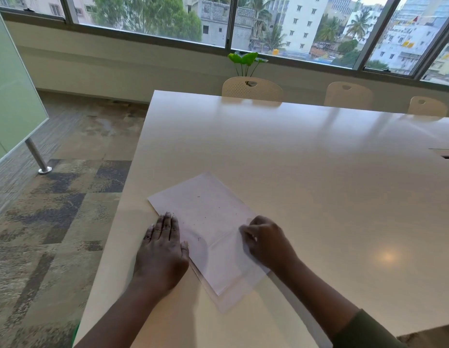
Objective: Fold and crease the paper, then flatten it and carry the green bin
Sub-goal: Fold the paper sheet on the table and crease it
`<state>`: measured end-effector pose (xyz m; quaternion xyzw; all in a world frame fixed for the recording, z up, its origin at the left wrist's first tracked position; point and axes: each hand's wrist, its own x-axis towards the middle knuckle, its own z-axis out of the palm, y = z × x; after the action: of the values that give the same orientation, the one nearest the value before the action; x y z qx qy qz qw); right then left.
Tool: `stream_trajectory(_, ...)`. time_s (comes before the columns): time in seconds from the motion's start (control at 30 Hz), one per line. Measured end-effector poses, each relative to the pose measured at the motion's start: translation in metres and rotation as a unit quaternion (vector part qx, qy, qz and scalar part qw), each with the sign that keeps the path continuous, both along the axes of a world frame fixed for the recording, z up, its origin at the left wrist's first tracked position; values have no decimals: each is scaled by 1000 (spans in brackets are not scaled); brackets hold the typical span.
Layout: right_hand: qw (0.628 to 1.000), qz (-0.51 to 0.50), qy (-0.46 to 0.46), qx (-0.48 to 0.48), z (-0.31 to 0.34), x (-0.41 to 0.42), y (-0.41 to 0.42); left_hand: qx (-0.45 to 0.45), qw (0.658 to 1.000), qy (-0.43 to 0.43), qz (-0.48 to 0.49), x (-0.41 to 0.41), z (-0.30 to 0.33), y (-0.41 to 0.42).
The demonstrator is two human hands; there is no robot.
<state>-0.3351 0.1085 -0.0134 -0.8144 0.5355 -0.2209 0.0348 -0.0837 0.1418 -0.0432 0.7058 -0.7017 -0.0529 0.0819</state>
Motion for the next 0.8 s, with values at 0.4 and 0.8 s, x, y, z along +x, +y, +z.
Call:
stream_trajectory(0.4,999,-22,-35,11,-2,-10,-2,8,1000,-15,6,-1,0,-2)
stream_trajectory(0.8,992,-115,-44,-8,0,-15,-20,19,1000,-12,5,-2,4,-1)
